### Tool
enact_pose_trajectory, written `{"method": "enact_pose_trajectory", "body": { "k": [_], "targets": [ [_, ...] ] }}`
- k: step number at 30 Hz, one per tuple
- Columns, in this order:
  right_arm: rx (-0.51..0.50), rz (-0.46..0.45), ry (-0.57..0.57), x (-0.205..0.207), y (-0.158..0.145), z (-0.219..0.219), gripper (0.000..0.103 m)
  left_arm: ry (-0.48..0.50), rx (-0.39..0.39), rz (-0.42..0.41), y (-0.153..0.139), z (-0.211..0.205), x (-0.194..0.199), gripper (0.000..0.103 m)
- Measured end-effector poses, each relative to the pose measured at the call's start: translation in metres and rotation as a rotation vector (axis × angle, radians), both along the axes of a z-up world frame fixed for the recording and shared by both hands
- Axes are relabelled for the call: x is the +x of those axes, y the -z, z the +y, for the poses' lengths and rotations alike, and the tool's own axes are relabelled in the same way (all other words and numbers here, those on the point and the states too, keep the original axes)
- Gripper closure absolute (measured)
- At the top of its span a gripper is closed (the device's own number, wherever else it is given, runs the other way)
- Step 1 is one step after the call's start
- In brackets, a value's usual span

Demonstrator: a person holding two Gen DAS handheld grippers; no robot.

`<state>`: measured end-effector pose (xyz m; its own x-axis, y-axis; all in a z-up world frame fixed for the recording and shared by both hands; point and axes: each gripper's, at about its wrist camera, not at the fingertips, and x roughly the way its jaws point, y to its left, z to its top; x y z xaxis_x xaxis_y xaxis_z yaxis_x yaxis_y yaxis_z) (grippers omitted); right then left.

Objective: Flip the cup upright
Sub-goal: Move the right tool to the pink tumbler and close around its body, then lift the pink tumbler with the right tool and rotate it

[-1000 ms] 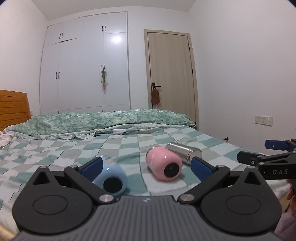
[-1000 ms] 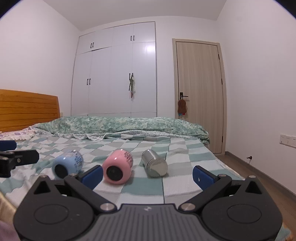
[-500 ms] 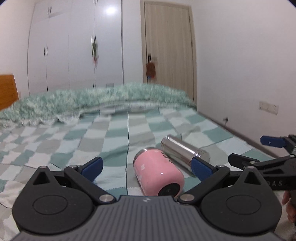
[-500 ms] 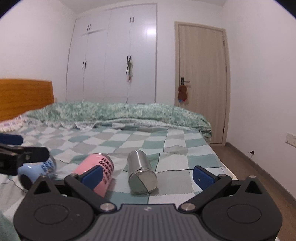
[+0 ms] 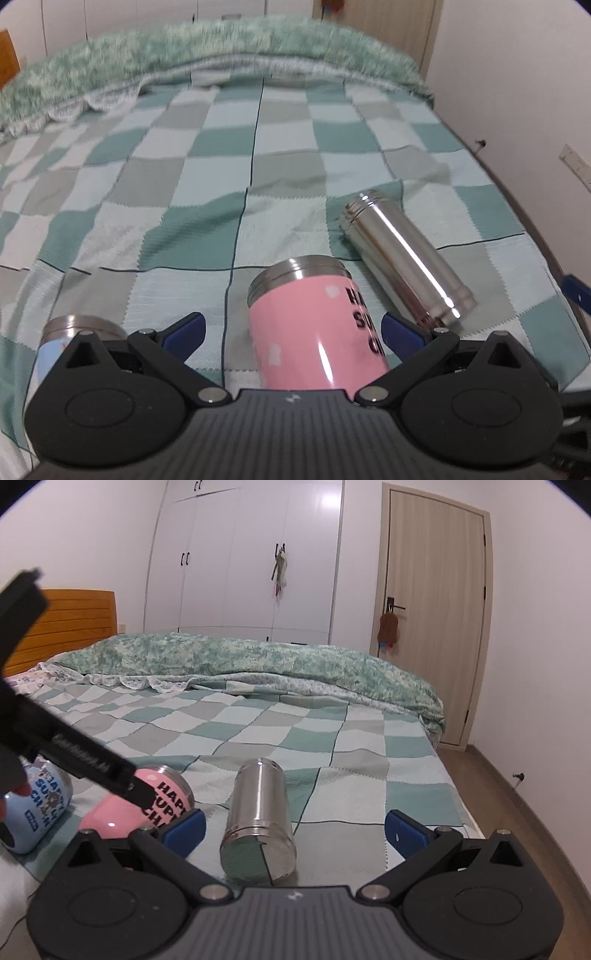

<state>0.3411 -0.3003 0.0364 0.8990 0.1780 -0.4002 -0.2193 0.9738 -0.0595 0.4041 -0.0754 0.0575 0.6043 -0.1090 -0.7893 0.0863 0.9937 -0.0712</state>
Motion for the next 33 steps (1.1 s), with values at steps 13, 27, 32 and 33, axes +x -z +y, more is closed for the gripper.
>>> {"method": "enact_pose_trajectory", "body": {
  "k": [13, 27, 32, 33],
  "targets": [
    [0.091, 0.069, -0.001, 0.023, 0.024, -0.015, 0.0, 0.015, 0.002, 0.166, 0.023, -0.015, 0.034, 0.0],
    [0.081, 0.043, -0.011, 0.005, 0.021, -0.014, 0.0, 0.035, -0.048, 0.147, 0.032, -0.014, 0.013, 0.013],
    [0.077, 0.021, -0.014, -0.019, 0.01, -0.011, 0.0, 0.052, -0.07, 0.11, 0.016, -0.011, -0.011, 0.014],
    [0.076, 0.016, -0.016, -0.026, 0.008, -0.01, 0.0, 0.057, -0.073, 0.104, 0.012, -0.011, -0.019, 0.015]
  ]
}}
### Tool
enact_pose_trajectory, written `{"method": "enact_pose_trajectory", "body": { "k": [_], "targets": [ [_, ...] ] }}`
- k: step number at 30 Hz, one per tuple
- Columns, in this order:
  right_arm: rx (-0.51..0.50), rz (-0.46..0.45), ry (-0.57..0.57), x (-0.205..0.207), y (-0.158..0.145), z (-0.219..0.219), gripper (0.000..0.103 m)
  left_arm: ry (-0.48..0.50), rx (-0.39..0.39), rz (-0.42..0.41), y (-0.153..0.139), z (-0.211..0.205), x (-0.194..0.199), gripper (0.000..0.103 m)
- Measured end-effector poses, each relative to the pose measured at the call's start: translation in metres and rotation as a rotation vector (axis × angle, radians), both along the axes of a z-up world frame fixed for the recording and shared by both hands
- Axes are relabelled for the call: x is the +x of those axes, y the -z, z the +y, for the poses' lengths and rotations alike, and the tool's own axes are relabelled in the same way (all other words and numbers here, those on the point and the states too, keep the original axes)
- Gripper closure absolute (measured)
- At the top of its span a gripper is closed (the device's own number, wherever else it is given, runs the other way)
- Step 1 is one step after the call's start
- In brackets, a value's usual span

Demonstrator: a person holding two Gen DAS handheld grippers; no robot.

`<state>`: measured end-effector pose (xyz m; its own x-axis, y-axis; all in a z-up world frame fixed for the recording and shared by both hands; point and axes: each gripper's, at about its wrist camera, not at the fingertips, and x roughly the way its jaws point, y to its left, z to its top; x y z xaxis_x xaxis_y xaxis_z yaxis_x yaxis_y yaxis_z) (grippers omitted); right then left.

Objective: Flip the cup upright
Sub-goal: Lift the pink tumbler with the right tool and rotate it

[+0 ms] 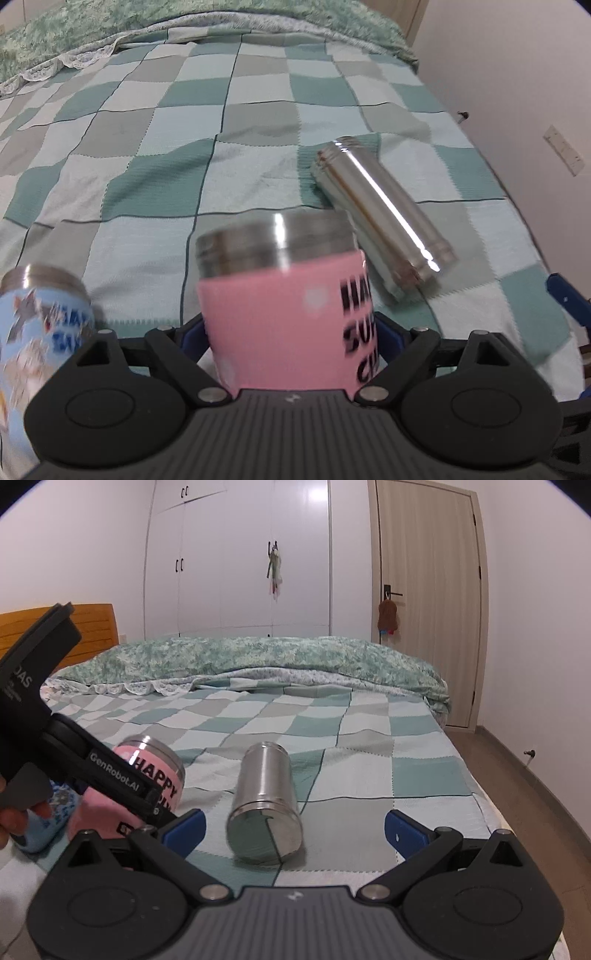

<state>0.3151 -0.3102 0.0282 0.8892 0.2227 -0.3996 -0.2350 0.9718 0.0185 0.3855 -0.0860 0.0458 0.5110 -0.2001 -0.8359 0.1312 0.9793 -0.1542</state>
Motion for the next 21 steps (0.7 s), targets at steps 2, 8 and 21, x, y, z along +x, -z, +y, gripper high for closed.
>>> {"method": "enact_pose_trajectory", "body": {
  "k": [2, 8, 21],
  "targets": [
    [-0.001, -0.008, -0.001, -0.014, -0.004, 0.003, 0.0, 0.006, -0.004, -0.013, -0.008, 0.0, -0.015, 0.016],
    [0.028, -0.024, 0.001, -0.061, -0.018, 0.006, 0.0, 0.021, -0.041, -0.045, -0.03, 0.006, -0.068, 0.017],
    [0.02, -0.032, -0.033, -0.162, -0.03, 0.015, 0.0, 0.087, -0.06, 0.016, -0.04, 0.026, -0.185, 0.017]
  ]
}}
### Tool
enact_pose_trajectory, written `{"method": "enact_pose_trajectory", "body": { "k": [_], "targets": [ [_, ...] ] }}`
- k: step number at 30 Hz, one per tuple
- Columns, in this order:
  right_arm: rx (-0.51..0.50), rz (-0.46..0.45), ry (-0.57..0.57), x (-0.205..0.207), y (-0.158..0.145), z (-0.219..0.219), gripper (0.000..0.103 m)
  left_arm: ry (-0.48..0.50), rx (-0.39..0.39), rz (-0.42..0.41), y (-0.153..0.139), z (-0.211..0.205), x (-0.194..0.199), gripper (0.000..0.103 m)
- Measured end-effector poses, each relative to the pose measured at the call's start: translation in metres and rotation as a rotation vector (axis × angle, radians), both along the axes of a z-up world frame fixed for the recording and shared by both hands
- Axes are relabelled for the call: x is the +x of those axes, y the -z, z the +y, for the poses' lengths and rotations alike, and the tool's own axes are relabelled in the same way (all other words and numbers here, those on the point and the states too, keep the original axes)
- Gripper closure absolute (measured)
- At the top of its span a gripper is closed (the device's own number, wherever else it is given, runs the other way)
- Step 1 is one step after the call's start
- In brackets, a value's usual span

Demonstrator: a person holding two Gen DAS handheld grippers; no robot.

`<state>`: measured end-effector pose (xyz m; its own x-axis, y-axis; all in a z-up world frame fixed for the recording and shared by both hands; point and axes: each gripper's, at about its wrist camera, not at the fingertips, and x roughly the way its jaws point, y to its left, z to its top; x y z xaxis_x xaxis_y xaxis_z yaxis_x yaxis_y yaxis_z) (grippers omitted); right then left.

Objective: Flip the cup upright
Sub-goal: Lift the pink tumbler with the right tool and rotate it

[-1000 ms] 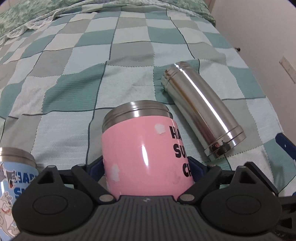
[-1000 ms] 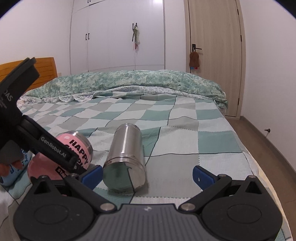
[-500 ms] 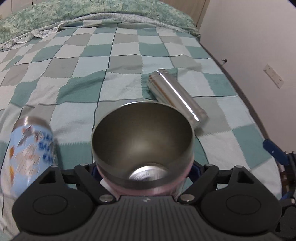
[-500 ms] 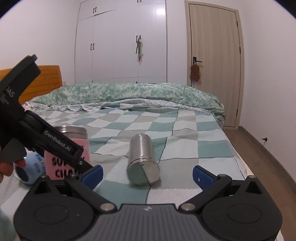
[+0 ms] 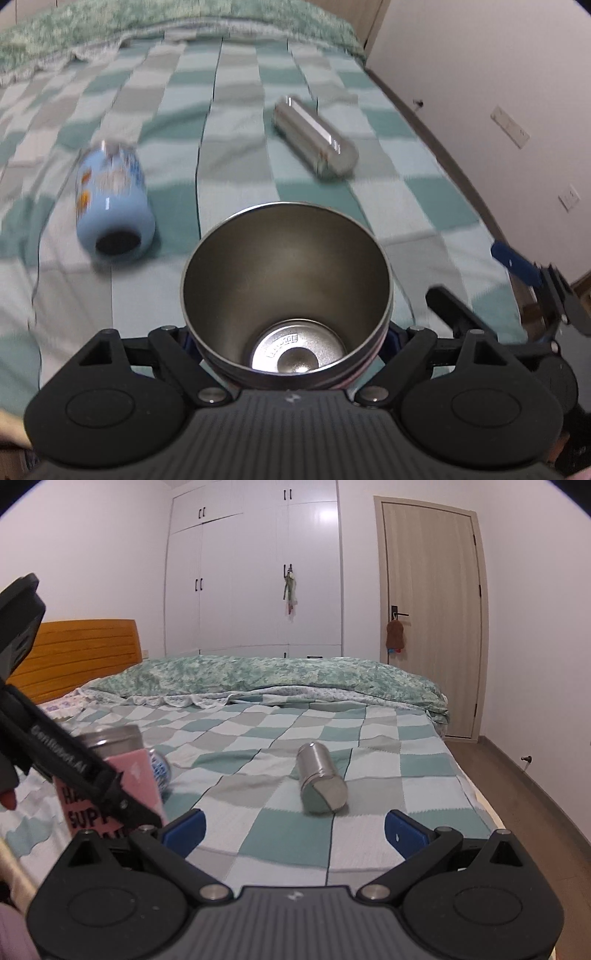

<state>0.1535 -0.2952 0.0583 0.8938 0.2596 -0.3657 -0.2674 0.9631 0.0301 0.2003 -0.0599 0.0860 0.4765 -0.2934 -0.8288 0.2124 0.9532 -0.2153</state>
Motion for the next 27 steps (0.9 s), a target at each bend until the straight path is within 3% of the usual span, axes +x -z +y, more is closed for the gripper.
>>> {"method": "enact_pose_trajectory", "body": {
  "k": [8, 17, 18, 19, 22, 27],
  "targets": [
    [-0.008, 0.065, -0.015, -0.019, 0.025, 0.006, 0.0, -0.014, 0.019, 0.081, 0.036, 0.001, -0.004, 0.017],
    [-0.011, 0.114, -0.007, -0.005, 0.047, 0.004, 0.0, -0.03, -0.003, 0.041, 0.047, -0.006, 0.025, 0.015],
    [-0.01, 0.116, -0.008, -0.004, 0.049, 0.004, 0.0, -0.023, 0.008, 0.032, 0.045, -0.007, 0.025, 0.013],
    [-0.009, 0.116, -0.009, -0.004, 0.05, 0.003, 0.0, -0.016, 0.019, 0.014, 0.043, -0.008, 0.024, 0.0],
    [-0.009, 0.113, -0.011, -0.005, 0.05, 0.005, 0.0, -0.004, 0.051, -0.071, 0.031, -0.007, 0.01, 0.0],
    [-0.005, 0.093, -0.02, -0.011, 0.043, 0.011, 0.0, -0.015, 0.015, -0.182, 0.009, 0.011, -0.018, 0.0]
  ]
}}
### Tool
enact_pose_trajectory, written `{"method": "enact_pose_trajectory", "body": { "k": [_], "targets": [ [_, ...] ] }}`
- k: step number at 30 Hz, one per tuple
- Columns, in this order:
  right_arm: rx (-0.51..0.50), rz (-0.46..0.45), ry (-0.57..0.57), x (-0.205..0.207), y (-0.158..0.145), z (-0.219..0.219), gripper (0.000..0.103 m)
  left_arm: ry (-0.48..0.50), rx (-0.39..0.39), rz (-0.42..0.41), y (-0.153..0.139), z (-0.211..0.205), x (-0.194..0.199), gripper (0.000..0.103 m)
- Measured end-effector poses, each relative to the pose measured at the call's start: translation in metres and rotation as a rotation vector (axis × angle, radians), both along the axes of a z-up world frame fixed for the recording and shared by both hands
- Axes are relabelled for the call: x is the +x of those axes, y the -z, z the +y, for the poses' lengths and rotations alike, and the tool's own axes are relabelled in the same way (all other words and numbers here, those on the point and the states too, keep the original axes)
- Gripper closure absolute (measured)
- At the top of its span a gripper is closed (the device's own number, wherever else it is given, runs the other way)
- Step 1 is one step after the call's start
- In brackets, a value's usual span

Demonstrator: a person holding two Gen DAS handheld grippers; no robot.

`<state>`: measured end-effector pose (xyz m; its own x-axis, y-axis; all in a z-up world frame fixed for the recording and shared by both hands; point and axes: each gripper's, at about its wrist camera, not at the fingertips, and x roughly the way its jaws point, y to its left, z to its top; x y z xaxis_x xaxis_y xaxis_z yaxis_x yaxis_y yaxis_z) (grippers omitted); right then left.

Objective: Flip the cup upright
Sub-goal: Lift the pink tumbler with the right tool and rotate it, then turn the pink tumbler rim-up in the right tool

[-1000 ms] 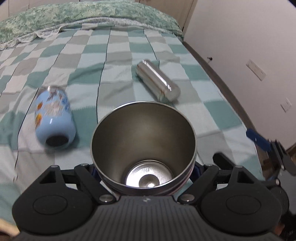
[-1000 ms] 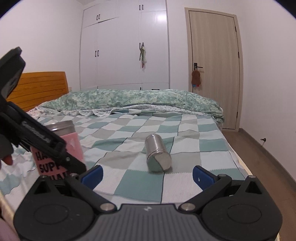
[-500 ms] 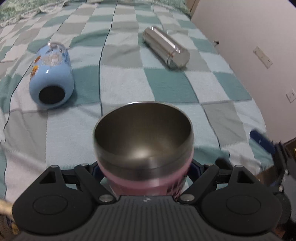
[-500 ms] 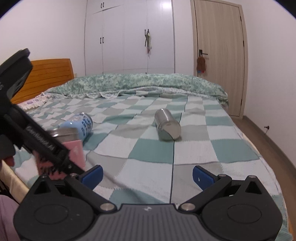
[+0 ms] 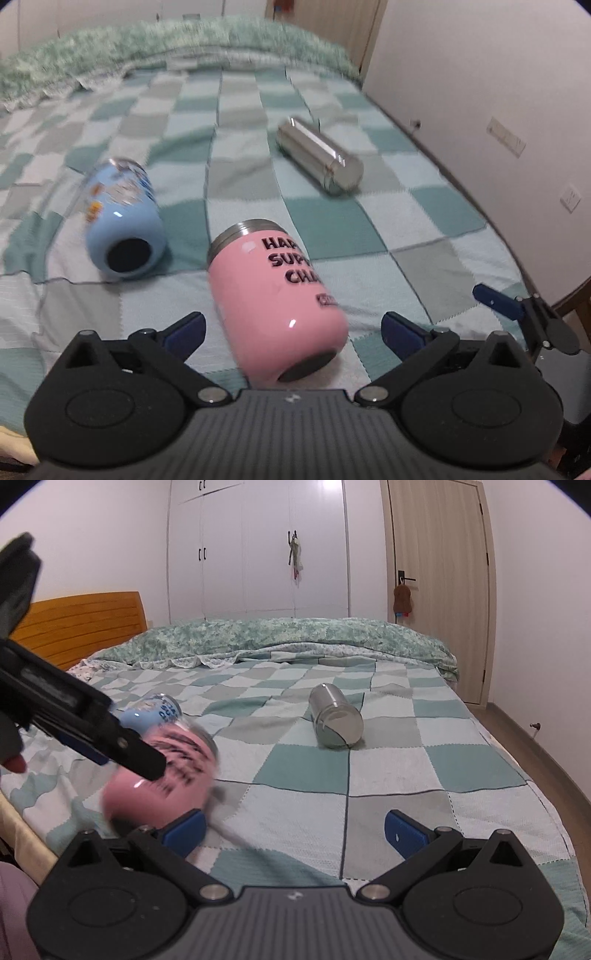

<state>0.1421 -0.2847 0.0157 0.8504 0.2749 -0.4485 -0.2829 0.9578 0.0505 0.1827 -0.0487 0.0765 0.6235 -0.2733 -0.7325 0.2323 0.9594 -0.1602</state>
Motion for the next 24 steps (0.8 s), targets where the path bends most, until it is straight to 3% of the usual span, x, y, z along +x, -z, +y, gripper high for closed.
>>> {"method": "enact_pose_trajectory", "body": {
  "k": [6, 10, 18, 24],
  "targets": [
    [-0.005, -0.029, -0.027, -0.012, -0.014, 0.015, 0.0, -0.054, 0.034, -0.174, -0.006, 0.03, -0.034, 0.0],
    [-0.013, -0.031, -0.051, -0.016, -0.022, 0.031, 0.0, -0.108, 0.105, -0.273, 0.002, 0.051, -0.052, 0.0],
    [-0.039, 0.004, -0.1, -0.018, -0.035, 0.074, 0.0, -0.158, 0.105, -0.308, 0.028, 0.098, -0.073, 0.0],
    [-0.075, 0.058, -0.103, -0.008, -0.039, 0.108, 0.0, -0.142, 0.089, -0.364, 0.043, 0.123, -0.08, 0.0]
  ]
}}
